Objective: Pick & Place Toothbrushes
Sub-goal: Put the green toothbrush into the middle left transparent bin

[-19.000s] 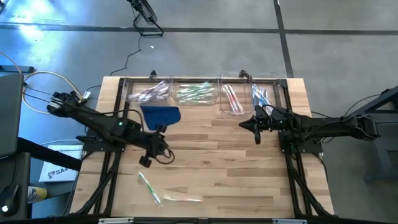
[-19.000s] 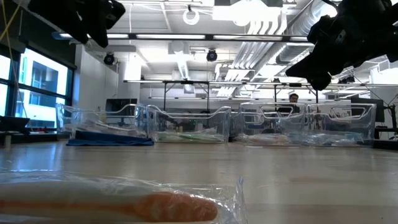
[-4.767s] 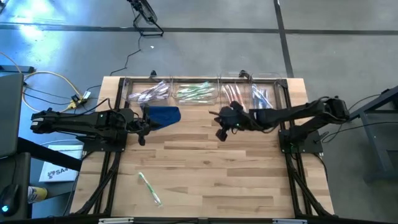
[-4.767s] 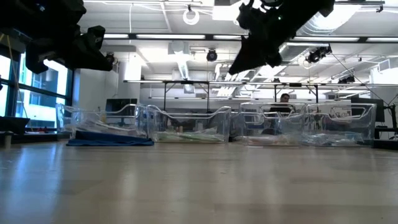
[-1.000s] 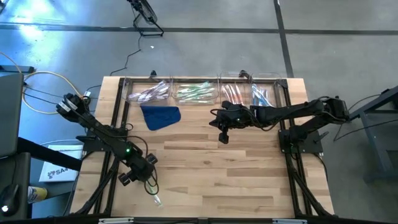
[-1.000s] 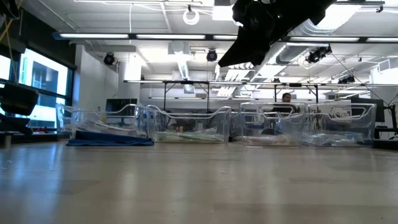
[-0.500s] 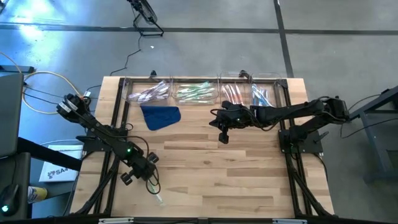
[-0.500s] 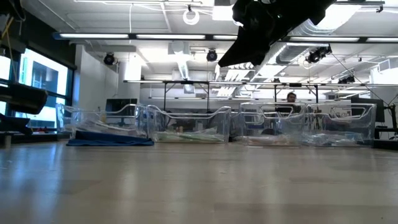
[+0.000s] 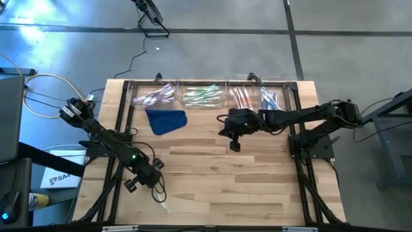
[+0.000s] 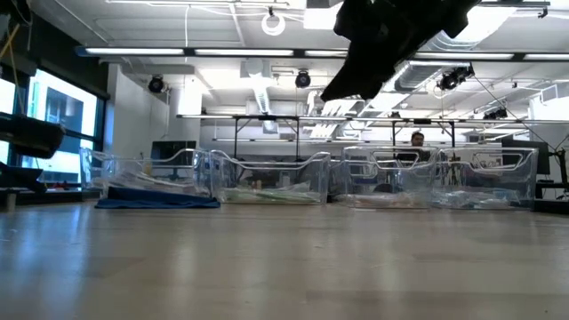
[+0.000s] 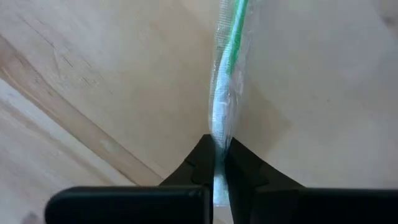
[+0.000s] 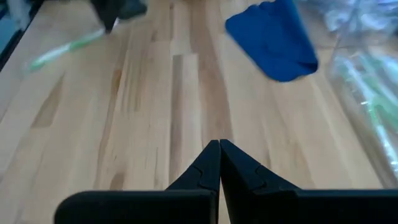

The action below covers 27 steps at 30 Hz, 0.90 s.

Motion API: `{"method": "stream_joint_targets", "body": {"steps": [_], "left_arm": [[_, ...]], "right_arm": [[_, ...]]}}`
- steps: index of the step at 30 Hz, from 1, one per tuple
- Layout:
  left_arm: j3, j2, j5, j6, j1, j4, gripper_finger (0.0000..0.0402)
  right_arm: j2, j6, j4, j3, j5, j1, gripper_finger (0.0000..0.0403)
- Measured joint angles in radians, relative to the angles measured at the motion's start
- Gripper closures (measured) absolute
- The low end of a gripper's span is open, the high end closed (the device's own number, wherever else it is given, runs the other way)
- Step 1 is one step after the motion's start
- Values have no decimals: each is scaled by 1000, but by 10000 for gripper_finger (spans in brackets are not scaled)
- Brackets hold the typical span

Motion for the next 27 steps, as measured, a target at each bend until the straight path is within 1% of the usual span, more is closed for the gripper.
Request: {"method": "stream_joint_targets", "body": {"steps": [2, 6, 11, 14, 18, 23, 27], "left_arm": [[30, -16, -5, -4, 0, -61, 391], [103, -39, -61, -4, 11, -210, 394], [204, -72, -113, 1, 81, -351, 394], [268, -82, -161, 39, 137, -418, 394], [341, -89, -232, 98, 245, -449, 394], [414, -89, -293, 253, 415, -447, 394], [457, -89, -317, 376, 578, -388, 394]], "right_arm": [[0, -12, -19, 0, -33, 0, 401], [0, -21, -47, 0, -79, 1, 401], [-32, -39, -93, 0, -88, 0, 401], [-72, -39, -132, 0, -87, 2, 401], [-148, -42, -188, 0, -79, 8, 401], [-242, -38, -238, 0, -59, 22, 401], [-311, -31, -280, 0, -15, 43, 400]]}}
